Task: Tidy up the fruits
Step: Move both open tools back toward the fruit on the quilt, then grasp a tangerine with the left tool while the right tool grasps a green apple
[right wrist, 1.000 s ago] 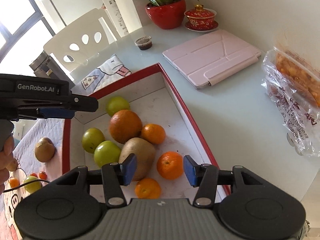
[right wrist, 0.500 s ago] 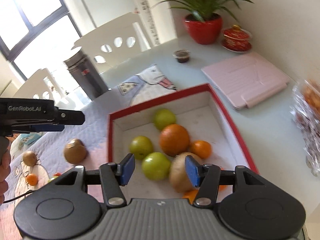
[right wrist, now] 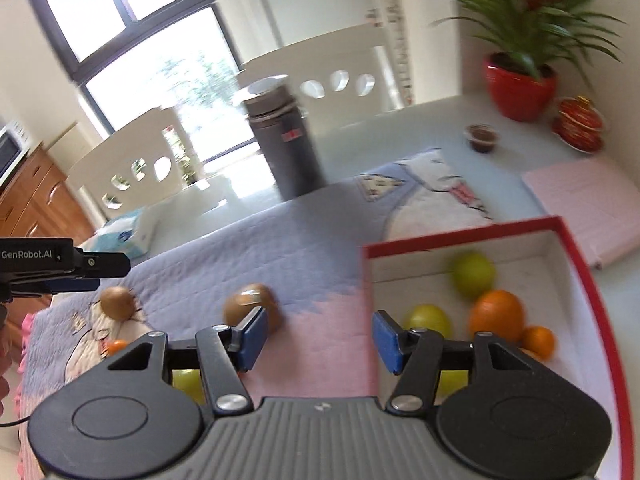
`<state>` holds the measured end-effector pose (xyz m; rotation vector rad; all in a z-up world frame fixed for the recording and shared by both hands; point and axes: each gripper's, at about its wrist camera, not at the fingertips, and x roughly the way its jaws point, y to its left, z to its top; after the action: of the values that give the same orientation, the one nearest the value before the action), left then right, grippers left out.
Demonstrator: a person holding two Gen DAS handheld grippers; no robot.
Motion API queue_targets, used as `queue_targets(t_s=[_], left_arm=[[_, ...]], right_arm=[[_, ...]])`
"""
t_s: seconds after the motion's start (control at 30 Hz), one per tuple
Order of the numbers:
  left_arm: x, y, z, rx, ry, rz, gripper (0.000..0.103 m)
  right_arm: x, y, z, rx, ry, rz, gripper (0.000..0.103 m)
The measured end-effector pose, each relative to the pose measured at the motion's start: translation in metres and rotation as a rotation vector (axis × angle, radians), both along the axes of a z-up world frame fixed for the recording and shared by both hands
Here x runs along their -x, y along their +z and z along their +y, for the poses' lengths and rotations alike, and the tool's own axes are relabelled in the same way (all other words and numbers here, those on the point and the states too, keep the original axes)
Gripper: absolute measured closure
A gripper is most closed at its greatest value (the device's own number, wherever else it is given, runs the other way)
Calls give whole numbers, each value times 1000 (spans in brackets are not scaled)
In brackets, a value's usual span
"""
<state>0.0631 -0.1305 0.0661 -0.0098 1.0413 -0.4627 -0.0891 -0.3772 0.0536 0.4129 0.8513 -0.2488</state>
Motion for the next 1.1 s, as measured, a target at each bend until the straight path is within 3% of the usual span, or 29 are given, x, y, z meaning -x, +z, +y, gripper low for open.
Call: queue_targets(t_s=[0.23, 0.43, 0.67, 1.1], left_arm=[[-19, -24, 57, -32, 92, 41, 27], [-31, -61, 82, -54, 133, 115, 27], [-36, -95, 86, -87, 115, 172, 27], [-49, -144, 80, -130, 80, 249, 25]], right_arm=[[-37, -9, 50, -32, 105, 33, 41], [-61, -37, 87, -113, 179, 104, 41], [-78, -70, 117, -124, 228, 204, 41], [-102, -107, 122, -176, 199, 288, 41]])
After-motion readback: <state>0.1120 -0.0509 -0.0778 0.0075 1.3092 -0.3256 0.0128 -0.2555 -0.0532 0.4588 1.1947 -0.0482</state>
